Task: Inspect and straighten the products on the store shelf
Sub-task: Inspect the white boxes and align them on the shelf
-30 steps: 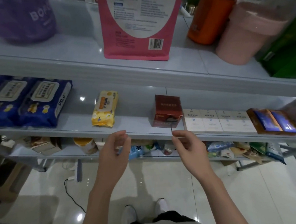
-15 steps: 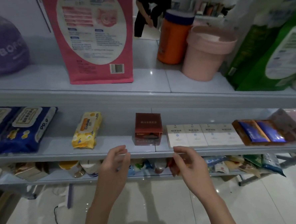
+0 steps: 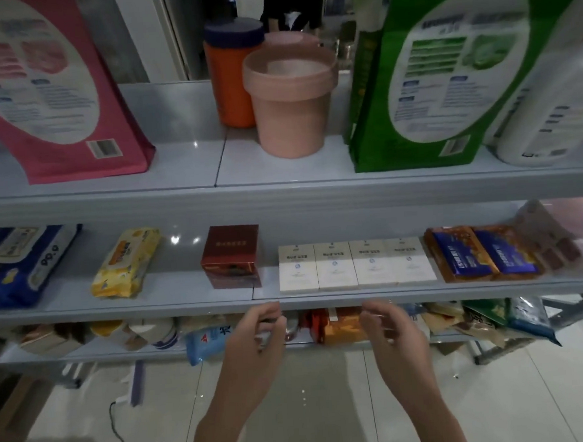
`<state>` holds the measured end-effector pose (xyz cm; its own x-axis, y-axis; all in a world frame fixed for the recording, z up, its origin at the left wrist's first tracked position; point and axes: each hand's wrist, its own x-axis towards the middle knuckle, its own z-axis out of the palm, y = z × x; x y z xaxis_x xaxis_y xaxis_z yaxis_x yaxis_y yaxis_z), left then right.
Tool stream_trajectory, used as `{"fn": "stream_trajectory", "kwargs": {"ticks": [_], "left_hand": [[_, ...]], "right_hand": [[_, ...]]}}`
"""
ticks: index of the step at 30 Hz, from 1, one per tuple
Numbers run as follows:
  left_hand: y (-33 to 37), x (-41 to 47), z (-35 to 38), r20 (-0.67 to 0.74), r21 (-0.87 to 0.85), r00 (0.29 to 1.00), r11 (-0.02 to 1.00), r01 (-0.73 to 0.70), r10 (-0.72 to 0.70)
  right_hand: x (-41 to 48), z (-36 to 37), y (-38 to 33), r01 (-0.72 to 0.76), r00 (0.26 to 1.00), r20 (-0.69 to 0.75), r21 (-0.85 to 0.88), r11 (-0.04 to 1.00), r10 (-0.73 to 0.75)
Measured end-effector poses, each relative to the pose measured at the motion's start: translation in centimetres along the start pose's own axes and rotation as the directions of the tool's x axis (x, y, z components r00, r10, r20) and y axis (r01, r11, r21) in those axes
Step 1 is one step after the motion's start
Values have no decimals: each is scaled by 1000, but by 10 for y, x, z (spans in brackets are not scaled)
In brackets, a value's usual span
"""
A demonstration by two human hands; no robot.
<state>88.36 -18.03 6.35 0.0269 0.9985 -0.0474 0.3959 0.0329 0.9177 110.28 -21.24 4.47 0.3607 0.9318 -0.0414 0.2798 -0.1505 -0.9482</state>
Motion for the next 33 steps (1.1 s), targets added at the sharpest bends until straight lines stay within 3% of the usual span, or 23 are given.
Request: {"fn": "stream_trajectory", "kwargs": {"ticks": [4, 8, 20, 26, 33], "left_hand": [[-7, -11, 9, -34, -23, 997, 997, 71, -72], [-17, -11, 10, -60, -6, 993, 995, 97, -98], [-79, 76, 33, 42, 44, 976, 977, 210, -212], [-103, 126, 63, 28, 139, 967, 958, 249, -255], [-116, 154, 81, 7, 259, 960, 927, 270, -281]], "right_hand": [[0, -8, 20, 88, 996, -14, -73, 994, -89], [4, 1, 31, 19, 1000, 11, -76, 997, -18], [61, 80, 60, -48, 994, 85, -218, 975, 68], [102, 118, 82, 67, 991, 134, -382, 922, -17], [110, 138, 104, 248, 969, 158, -615, 748, -191]]}}
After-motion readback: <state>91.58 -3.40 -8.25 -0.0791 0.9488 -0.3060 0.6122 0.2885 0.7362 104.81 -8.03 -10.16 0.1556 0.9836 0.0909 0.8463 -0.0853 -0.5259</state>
